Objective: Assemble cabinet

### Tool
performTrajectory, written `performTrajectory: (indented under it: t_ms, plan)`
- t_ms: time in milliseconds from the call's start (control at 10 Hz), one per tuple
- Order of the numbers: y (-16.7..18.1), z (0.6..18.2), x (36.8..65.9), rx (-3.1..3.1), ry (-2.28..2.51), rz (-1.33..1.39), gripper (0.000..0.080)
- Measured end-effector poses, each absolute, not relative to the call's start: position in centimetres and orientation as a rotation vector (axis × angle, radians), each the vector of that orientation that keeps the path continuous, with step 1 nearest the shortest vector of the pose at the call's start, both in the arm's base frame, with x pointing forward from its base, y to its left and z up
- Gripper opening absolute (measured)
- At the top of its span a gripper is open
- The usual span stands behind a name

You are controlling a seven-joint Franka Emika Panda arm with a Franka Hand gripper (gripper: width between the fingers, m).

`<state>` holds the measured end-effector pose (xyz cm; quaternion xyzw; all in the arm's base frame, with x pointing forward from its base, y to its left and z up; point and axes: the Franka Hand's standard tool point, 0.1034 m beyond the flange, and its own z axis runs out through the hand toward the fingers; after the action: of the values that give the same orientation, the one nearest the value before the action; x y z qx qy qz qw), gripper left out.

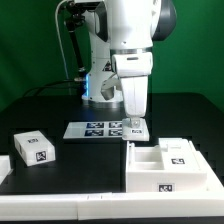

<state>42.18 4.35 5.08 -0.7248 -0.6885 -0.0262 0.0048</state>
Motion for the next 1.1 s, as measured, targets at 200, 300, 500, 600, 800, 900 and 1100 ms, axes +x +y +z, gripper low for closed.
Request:
performTrajectory:
  t_ms: [200,300,500,600,800,900,1100]
  plan:
    - [4.3,5.0,42.1,-2.275,-2.149,-0.079,0.007]
    - [4.2,5.0,42.1,-2.275,-2.148,-0.077,0.007]
    - [4.3,5.3,42.9,-2.273,-2.145,-0.061,0.007]
    - [4.4,5.6,43.6,-2.272,-2.147,-0.057,0.007]
    - [4.3,5.8,44.1,-2.273,-2.146,-0.054,0.007]
    - [4.3,5.8,44.1,-2.273,-2.145,-0.052,0.007]
    - [4.4,5.8,44.1,-2.28,-2.134,-0.048,0.007]
